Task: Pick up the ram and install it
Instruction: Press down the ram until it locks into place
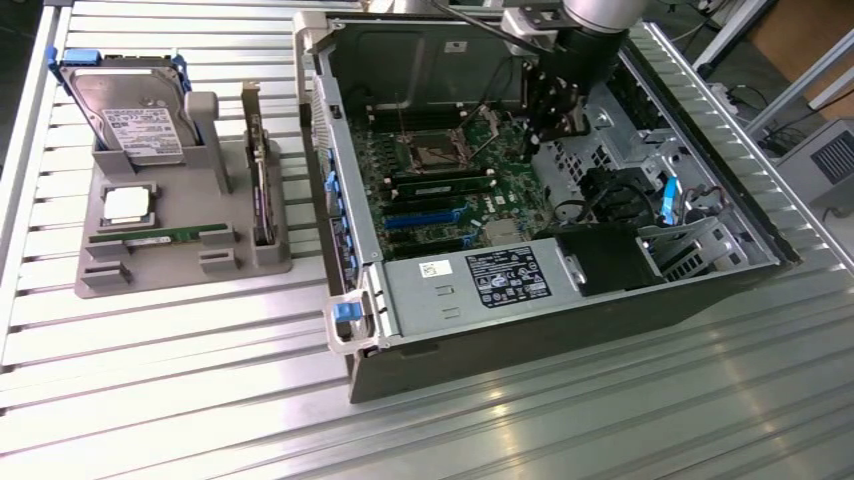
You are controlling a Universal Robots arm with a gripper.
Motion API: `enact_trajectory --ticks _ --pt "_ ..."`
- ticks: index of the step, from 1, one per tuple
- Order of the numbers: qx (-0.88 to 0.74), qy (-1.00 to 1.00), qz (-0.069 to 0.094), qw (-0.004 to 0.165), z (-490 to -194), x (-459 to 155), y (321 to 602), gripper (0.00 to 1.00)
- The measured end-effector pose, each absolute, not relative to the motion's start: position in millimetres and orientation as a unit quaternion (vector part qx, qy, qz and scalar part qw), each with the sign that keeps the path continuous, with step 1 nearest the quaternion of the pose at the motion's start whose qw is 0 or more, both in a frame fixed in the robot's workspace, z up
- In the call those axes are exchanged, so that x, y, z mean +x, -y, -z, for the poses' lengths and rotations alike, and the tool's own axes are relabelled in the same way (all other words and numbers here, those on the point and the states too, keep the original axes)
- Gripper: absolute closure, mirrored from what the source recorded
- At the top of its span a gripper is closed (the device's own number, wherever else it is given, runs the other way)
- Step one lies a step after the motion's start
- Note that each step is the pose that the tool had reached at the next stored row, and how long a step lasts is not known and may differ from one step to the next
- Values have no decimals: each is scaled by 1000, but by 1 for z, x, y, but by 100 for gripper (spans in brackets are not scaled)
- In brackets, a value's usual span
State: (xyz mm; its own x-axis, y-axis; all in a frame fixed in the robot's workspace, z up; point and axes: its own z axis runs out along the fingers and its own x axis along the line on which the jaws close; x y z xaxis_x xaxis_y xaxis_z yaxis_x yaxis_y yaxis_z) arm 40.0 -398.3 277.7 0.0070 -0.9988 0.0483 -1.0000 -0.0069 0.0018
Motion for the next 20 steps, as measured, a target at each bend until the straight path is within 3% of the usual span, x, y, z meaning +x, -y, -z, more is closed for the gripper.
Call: enact_trajectory --ticks 8,13,20 --pt "709 704 -15 17 -293 51 398 90" --pt "709 704 -15 16 -317 52 398 90" --pt "709 704 -16 17 -318 52 398 90"
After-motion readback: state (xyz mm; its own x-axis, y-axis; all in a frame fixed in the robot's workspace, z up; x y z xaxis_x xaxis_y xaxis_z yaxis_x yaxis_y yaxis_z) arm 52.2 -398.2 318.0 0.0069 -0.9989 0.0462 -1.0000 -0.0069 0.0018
